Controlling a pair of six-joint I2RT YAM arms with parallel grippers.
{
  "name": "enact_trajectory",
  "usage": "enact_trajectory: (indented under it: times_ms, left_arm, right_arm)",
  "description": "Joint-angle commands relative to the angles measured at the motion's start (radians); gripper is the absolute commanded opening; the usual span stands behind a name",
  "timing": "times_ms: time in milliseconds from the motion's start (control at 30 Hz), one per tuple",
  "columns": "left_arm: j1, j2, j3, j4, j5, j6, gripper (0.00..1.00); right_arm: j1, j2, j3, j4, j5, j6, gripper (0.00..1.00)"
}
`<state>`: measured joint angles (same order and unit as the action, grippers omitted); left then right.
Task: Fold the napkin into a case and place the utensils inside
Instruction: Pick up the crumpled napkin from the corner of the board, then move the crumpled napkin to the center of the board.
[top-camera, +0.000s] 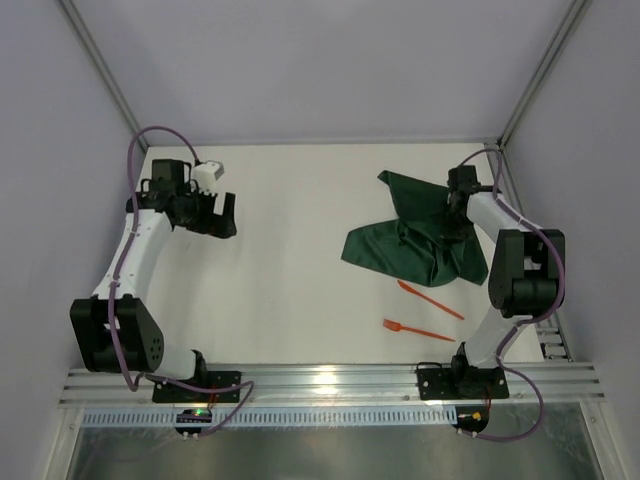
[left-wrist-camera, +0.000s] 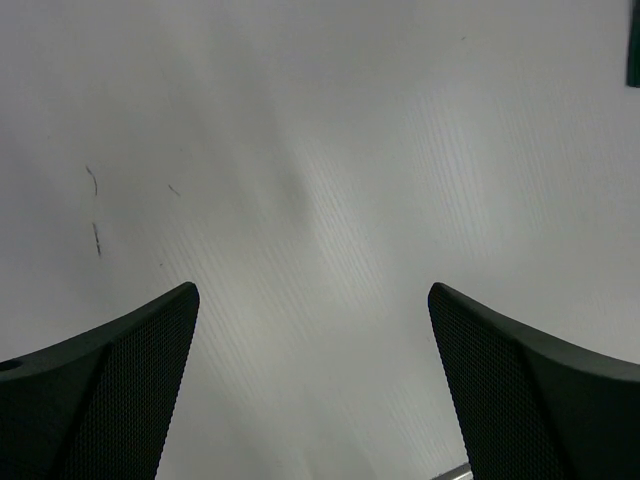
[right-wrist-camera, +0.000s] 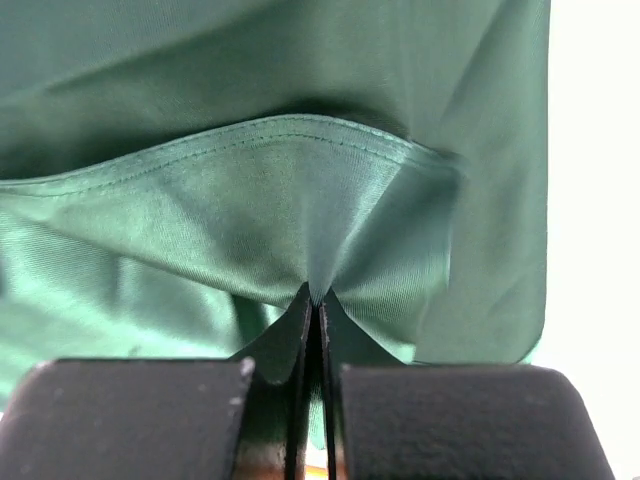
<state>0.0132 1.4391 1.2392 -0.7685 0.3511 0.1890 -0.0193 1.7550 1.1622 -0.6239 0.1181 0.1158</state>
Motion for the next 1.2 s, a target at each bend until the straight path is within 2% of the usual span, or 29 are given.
enact_trajectory:
  times_ms: [0,133,200,233,267,300,367,433,533,667,833,900,1067,1167]
  left_arm:
    - [-0.001,-0.054,0.071,-0.080,0.038,0.026,0.98]
    - [0.007,-0.066,0.117,-0.126,0.057,0.033,0.99]
    - [0.016,-0.071,0.141,-0.140,0.066,0.024,0.99]
    - [0.030,-0.072,0.149,-0.143,0.068,0.020,0.99]
    - [0.036,-0.074,0.163,-0.144,0.069,0.010,0.99]
    - [0.045,-0.075,0.170,-0.146,0.072,0.006,0.99]
    - [0.079,-0.078,0.189,-0.149,0.081,-0.002,0.99]
    - [0.117,-0.085,0.216,-0.161,0.106,-0.003,0.99]
    - [0.151,-0.095,0.249,-0.173,0.123,-0.005,0.99]
    - [0.194,-0.109,0.266,-0.181,0.134,-0.005,0.99]
    - [0.205,-0.115,0.249,-0.209,0.155,0.030,0.99]
    - [0.203,-0.105,0.200,-0.210,0.154,0.049,0.99]
    - [0.188,-0.033,0.033,-0.206,0.102,0.090,0.83]
    - [0.121,0.007,-0.032,-0.154,0.028,0.084,0.81]
  right_arm:
    - [0.066,0.000,0.192,-0.059,-0.034,-0.002,0.04]
    - [0.226,0.035,0.469,-0.138,-0.008,-0.028,0.04]
    - [0.349,0.073,0.669,-0.172,-0.006,-0.057,0.04]
    - [0.389,0.090,0.736,-0.181,-0.012,-0.073,0.04]
    - [0.427,0.125,0.872,-0.194,-0.020,-0.106,0.04]
    - [0.497,0.141,0.939,-0.197,-0.029,-0.125,0.04]
    - [0.560,0.172,1.087,-0.188,-0.070,-0.178,0.04]
    - [0.631,0.160,1.113,-0.156,-0.166,-0.251,0.04]
    - [0.697,0.066,1.017,-0.059,-0.271,-0.349,0.04]
    - [0.745,-0.092,0.627,0.065,-0.328,-0.393,0.04]
    - [0.756,-0.207,0.192,0.148,-0.331,-0.259,0.04]
    - [0.762,-0.213,0.101,0.216,-0.356,-0.210,0.04]
    - [0.768,-0.190,-0.058,0.308,-0.328,-0.091,0.04]
    - [0.768,-0.184,-0.096,0.328,-0.324,-0.085,0.04]
